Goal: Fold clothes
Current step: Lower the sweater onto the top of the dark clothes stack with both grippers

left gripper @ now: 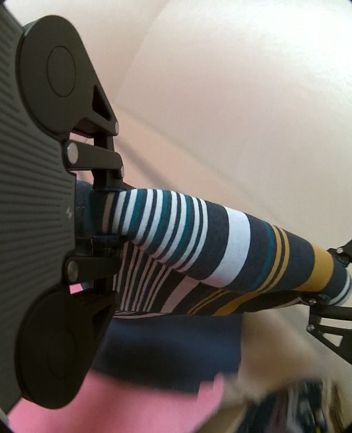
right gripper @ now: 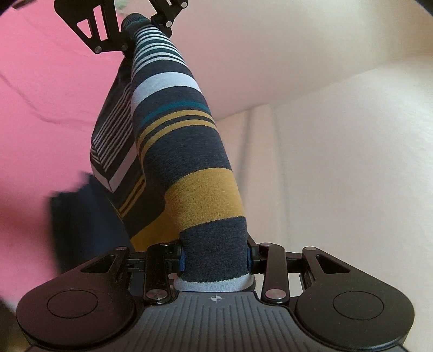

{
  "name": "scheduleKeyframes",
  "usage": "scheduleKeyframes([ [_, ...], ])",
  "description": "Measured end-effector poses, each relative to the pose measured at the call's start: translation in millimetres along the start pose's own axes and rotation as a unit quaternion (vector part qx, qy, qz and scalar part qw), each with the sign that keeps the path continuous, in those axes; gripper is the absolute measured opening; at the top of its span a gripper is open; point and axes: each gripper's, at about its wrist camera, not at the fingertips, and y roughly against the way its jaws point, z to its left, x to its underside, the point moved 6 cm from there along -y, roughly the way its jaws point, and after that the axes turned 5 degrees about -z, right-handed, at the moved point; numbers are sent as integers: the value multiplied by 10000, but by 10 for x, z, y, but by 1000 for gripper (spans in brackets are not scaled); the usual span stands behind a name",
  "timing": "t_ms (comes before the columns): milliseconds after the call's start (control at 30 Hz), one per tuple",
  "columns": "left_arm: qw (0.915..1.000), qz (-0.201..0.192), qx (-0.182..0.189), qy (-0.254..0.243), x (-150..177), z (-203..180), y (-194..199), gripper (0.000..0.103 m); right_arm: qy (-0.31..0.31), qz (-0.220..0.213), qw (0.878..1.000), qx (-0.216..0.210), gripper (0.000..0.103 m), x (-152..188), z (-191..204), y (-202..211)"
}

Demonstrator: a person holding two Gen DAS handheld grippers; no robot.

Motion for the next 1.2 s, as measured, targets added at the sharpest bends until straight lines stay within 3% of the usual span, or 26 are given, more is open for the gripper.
scheduleKeyframes([
  [100, 9997, -4, -225, 3, -161, -128, -614, 24, 102, -208, 9989, 408, 36, 433, -85, -372],
  [167, 9999, 95, 50, -28, -118, -540, -1015, 24, -14, -90, 9994, 329, 36, 788, 204, -629],
  [233, 9981, 332, 505, -133, 25, -1133, -1383, 24, -1, 164, 9999, 13, 37, 1146, 677, -887],
  [333, 9876, 727, 1332, -411, 273, -1985, -1738, 24, 52, 606, 9935, -959, 37, 1591, 1444, -1112],
  [367, 9885, 716, 1248, -475, 305, -2090, -1750, 24, 40, 636, 9930, -999, 37, 1640, 1571, -1098],
  [467, 9918, 576, 1089, -335, 302, -2064, -1684, 24, -150, 560, 9950, -814, 39, 1689, 1619, -973],
  [633, 9922, 521, 991, -553, 240, -2001, -1611, 23, -588, 524, 9952, -587, 39, 1643, 1461, -827],
  [833, 9919, 555, 936, -658, 327, -2255, -1609, 22, -759, 637, 9938, -498, 39, 1529, 1740, -664],
  [1033, 9965, 455, 607, -347, 417, -1904, -1412, 21, -883, 600, 9933, -440, 38, 1424, 1531, -643],
  [1200, 9916, 495, 1030, -608, 555, -2322, -1357, 22, -707, 840, 9930, -445, 42, 1591, 1951, -784],
])
